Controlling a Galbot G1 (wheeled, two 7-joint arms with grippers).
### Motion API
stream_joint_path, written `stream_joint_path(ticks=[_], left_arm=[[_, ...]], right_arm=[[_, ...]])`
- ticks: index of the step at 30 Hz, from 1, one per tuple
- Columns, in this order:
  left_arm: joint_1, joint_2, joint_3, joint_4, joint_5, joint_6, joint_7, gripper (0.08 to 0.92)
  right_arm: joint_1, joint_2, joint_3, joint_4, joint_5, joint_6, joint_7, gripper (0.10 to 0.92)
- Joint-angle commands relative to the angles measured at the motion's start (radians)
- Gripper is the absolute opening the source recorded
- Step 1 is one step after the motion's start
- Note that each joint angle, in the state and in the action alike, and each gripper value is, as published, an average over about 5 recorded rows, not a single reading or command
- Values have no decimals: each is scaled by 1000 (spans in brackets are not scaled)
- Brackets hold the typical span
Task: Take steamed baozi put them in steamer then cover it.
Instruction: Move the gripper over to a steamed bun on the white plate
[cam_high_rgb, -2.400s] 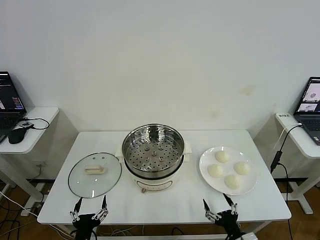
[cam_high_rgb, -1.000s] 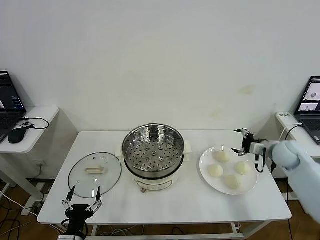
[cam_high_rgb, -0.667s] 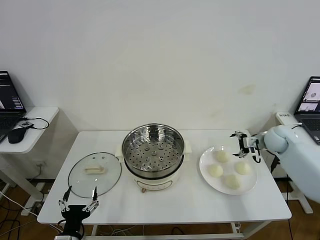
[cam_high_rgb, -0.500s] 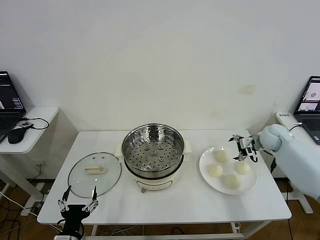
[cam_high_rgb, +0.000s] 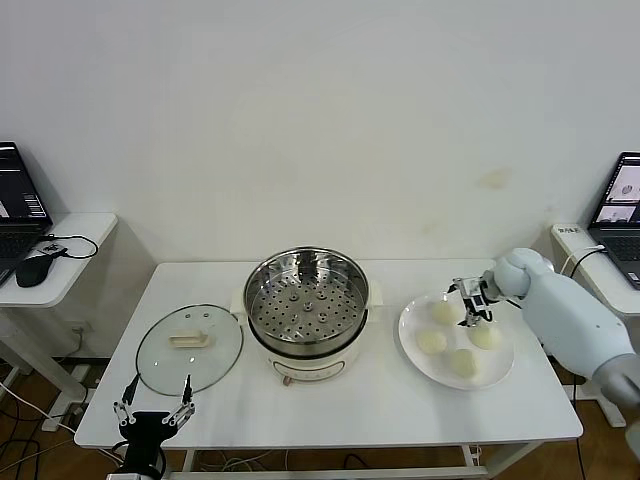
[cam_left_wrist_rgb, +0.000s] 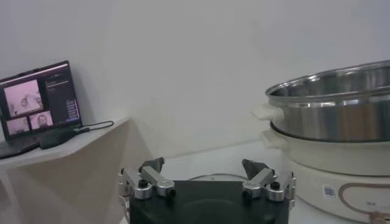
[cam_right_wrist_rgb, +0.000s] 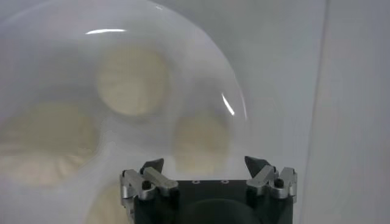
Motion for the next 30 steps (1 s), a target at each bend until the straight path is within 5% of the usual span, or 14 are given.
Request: stream_joint_path(ticks=[1,30], left_arm=[[-1,1,-2,0,1,-1,0,823],[11,-1,-8,-17,-1,-8,-1,823]], right_arm=[[21,64,-15,-84,-28,3,-10,822],[43,51,-24,-75,-1,-14,-31,578]])
